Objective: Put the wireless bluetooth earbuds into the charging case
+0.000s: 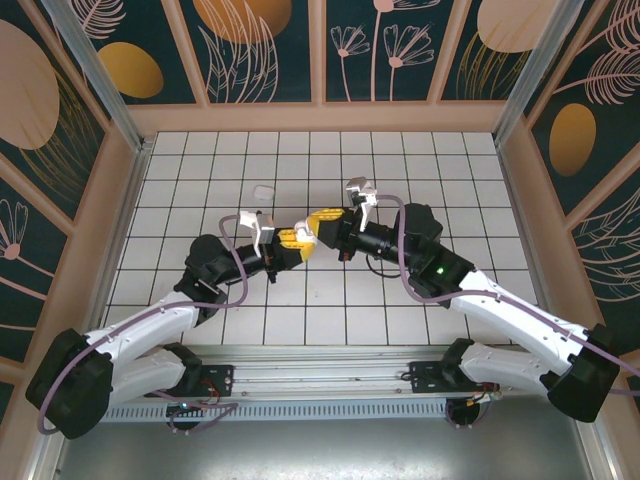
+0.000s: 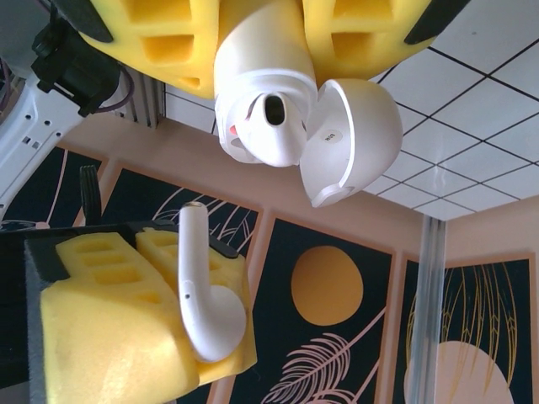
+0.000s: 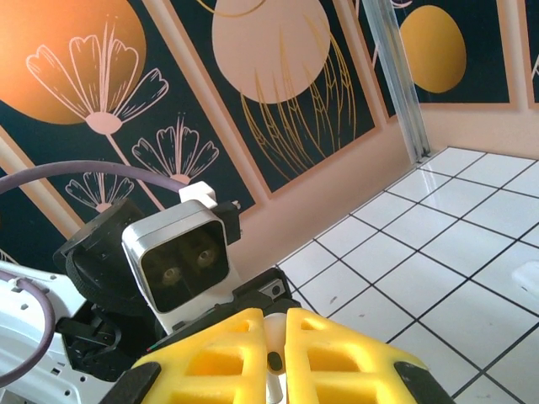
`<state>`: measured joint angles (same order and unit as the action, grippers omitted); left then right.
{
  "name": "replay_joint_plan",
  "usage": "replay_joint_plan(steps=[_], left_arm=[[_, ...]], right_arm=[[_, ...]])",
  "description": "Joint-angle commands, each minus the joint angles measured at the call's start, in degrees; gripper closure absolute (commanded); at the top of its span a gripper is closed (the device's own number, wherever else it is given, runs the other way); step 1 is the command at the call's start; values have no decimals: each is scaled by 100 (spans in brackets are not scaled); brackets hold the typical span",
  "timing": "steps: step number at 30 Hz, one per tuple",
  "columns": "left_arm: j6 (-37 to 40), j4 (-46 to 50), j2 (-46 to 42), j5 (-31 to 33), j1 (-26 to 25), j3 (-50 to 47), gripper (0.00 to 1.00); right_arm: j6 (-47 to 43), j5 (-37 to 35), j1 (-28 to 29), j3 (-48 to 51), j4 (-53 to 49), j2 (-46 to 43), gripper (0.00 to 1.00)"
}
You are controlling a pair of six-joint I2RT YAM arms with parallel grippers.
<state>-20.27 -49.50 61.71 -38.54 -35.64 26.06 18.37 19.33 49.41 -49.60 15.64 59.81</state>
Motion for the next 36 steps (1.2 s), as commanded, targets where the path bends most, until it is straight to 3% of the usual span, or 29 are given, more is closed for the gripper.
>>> replay_joint_plan(steps=[1, 36], left_arm=[[-88, -262, -171, -18, -6, 134, 100], [-171, -384, -371, 250, -7, 71, 100]], right_arm=[[-79, -124, 53, 147, 378, -71, 89], [708, -50, 139, 514, 1395, 116, 90]])
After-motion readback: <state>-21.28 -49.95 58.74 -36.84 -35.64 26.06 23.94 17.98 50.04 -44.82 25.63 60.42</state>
